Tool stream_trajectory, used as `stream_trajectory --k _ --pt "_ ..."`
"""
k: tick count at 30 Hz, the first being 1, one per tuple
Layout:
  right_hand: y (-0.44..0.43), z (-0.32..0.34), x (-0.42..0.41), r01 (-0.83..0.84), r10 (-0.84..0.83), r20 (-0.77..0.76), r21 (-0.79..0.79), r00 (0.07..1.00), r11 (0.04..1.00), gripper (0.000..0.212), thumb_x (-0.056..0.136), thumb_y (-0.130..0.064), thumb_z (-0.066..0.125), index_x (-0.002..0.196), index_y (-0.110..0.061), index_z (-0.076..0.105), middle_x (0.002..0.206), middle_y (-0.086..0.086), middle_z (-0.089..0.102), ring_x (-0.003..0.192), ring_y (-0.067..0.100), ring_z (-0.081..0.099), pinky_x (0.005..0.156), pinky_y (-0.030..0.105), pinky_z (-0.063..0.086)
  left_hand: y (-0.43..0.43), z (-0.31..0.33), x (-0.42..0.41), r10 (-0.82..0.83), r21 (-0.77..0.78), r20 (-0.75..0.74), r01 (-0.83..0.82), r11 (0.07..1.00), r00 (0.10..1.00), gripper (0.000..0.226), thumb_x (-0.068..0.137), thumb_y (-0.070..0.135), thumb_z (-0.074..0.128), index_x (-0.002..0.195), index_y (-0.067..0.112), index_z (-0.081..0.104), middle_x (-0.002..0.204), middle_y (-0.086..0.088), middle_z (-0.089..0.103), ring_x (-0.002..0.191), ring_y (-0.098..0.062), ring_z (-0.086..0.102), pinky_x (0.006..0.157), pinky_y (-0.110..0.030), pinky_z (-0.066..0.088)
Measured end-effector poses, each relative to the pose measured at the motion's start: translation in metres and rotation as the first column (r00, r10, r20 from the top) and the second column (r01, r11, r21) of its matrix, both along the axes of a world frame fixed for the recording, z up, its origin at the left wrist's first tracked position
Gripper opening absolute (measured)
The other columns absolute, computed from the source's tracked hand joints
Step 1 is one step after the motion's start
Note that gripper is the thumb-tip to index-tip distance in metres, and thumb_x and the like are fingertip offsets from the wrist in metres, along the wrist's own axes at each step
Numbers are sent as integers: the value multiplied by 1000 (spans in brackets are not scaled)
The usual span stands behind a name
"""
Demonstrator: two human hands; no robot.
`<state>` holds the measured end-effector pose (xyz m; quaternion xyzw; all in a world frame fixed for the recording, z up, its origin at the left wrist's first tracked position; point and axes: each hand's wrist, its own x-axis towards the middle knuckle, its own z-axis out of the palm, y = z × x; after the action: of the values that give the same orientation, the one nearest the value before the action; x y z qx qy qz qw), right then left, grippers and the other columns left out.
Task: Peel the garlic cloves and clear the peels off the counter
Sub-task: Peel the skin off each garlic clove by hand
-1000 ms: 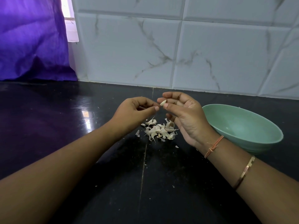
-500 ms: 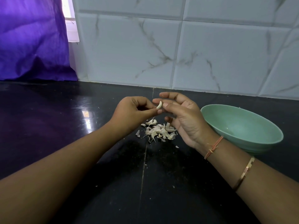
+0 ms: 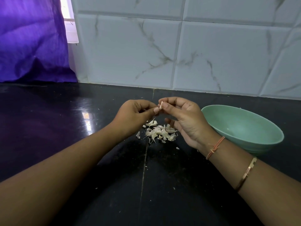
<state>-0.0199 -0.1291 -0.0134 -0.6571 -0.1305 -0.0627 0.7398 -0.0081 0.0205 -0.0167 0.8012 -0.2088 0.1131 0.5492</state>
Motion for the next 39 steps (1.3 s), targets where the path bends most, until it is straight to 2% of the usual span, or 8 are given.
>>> stream_trajectory --k 2,6,10,13,19,26,31,39 --pt "1 0 1 4 -4 8 19 1000 1000 9 85 -7 62 87 -14 67 77 -2 69 73 7 62 64 21 45 0 -1 1 21 -23 -5 -21 1000 1000 16 90 15 57 81 9 68 85 -25 66 68 -16 53 64 -25 43" --pt "1 0 1 47 -47 41 7 998 999 9 84 -6 65 86 -15 66 72 -4 68 70 6 60 64 21 46 -1 -2 4 105 -114 8 -103 988 994 13 88 21 61 77 17 66 79 -17 66 67 -14 53 64 -28 45" --pt "2 0 1 113 -107 111 -50 988 992 10 81 -7 69 85 -14 63 70 -2 67 72 11 60 64 25 47 -1 0 1 9 -192 -53 -19 981 999 10 84 13 65 80 21 69 71 0 65 68 -8 57 63 -22 49" --pt "2 -1 2 166 -144 184 -106 972 980 10 79 -8 71 79 -16 65 73 3 66 72 14 59 67 28 47 -3 0 -2 -32 -237 -99 7 971 995 9 83 11 66 81 17 71 68 -1 67 69 -11 61 68 -29 52" --pt "1 -1 3 217 -101 372 -285 923 934 18 77 -2 72 85 -17 66 80 -5 66 77 5 60 74 16 50 -4 3 -4 -54 -368 -155 -7 930 986 7 82 5 65 80 10 70 69 -10 67 62 -10 62 63 -20 55" --pt "2 -1 3 299 -112 480 -333 870 894 33 77 7 66 80 -26 61 75 -10 61 72 1 57 68 18 52 -7 3 -6 -64 -414 -185 -19 910 981 11 83 0 62 78 6 68 64 -6 68 60 -10 64 63 -20 55" --pt "3 -4 4 310 -118 490 -331 864 891 36 76 9 65 79 -26 62 76 -3 63 74 10 60 71 26 56 -10 3 -8 -7 -401 -162 -59 914 987 12 81 -3 63 75 6 68 67 -10 68 63 -14 63 71 -27 56" --pt "4 -3 2 240 -98 420 -299 902 924 29 77 4 67 80 -24 65 78 -7 65 75 2 59 71 17 50 -9 4 -8 54 -377 -127 -99 921 990 13 79 0 66 70 10 68 64 -7 68 64 -15 63 70 -27 56"
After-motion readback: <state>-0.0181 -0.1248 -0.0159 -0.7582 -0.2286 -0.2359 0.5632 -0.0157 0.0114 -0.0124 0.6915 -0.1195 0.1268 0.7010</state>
